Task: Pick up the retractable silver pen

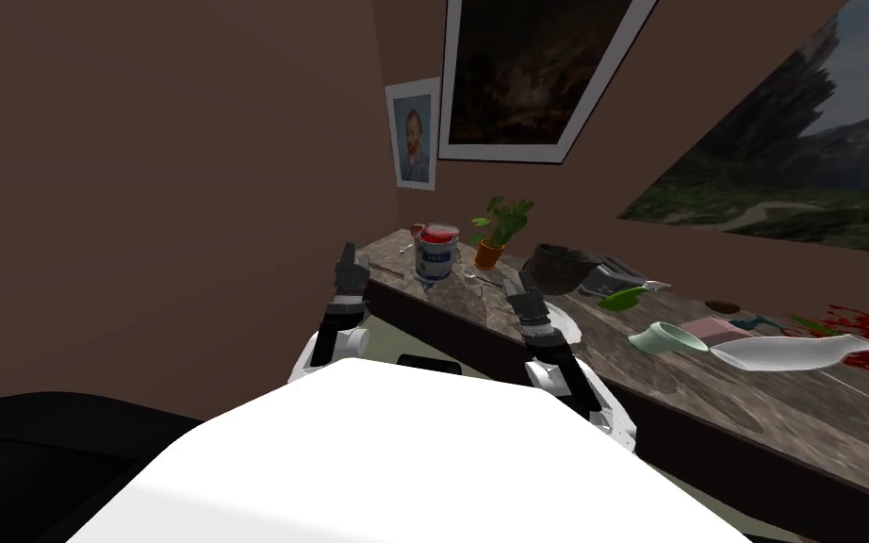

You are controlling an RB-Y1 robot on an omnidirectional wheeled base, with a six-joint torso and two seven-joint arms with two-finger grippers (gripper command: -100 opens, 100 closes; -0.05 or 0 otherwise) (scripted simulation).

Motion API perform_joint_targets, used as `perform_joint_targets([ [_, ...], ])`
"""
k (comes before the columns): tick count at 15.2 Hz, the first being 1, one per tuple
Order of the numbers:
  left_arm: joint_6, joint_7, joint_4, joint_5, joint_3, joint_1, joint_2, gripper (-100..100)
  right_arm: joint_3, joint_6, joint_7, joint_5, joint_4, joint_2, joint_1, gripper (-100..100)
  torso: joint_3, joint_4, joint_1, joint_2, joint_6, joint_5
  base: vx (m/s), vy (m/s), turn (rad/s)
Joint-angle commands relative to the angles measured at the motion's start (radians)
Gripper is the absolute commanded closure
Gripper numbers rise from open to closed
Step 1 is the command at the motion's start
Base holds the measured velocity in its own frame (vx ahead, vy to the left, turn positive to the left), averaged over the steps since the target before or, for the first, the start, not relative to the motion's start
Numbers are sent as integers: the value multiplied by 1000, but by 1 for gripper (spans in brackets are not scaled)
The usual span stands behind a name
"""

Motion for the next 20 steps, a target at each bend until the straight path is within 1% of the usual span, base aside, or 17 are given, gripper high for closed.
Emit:
perform_joint_targets([
  [1,0,0,0,0,0,0,0,0,4,13,-3,-8,4,-33,-1,-100,0,0,0,0,0,0,-11,-1,68],
  [2,0,0,0,0,0,0,0,0,20,39,-9,-30,28,-67,-6,-100,0,0,0,0,0,0,-14,4,199],
  [3,0,0,0,0,0,0,0,0,20,39,-9,-30,28,-88,-6,-100,0,0,0,0,0,0,-15,1,191],
  [4,0,0,0,0,0,0,0,0,20,39,-9,-30,28,-94,-6,-100,0,0,0,0,0,0,-10,-2,42],
  [5,0,0,0,0,0,0,0,0,37,66,-14,-54,52,-127,-11,-100,0,0,0,0,1,0,-14,4,147],
  [6,0,0,0,0,0,0,0,0,37,66,-14,-54,52,-147,-11,-100,0,0,0,0,0,0,-16,4,166],
  [7,0,0,0,0,0,0,0,0,37,66,-14,-54,52,-155,-11,-100,0,0,0,0,0,0,-10,1,59],
  [8,0,0,0,0,0,0,0,0,54,94,-20,-78,76,-188,-16,-100,0,0,0,0,0,0,-13,6,140],
  [10,0,0,0,0,0,0,0,0,54,94,-20,-78,76,-217,-16,-100,0,0,0,0,0,0,-12,4,133],
  [11,0,0,0,0,0,0,0,0,73,122,-26,-102,101,-249,-21,-100,0,0,0,0,0,0,-12,7,175],
  [12,0,0,0,0,0,0,0,0,73,122,-26,-102,101,-271,-21,-100,0,0,0,0,0,0,-14,6,195],
  [13,0,0,0,0,0,0,0,0,73,122,-26,-102,101,-278,-21,-100,0,0,0,0,0,0,-9,1,83],
  [14,0,0,0,0,0,0,0,0,91,151,-33,-127,127,-311,-26,-100,0,0,0,0,0,0,-11,8,189],
  [16,0,0,0,0,0,0,0,0,91,151,-33,-127,127,-340,-26,-100,0,0,0,0,0,0,-9,5,120],
  [17,0,0,0,0,0,0,0,0,111,180,-39,-153,152,-373,-31,-100,0,0,0,0,1,0,-11,8,183],
  [19,0,0,0,0,0,0,0,0,111,180,-39,-153,152,-400,-31,-100,0,0,0,0,0,0,-12,6,132],
  [20,0,0,0,0,0,0,0,0,131,210,-46,-179,178,-431,-36,-100,0,0,0,0,0,0,-11,10,196],
])
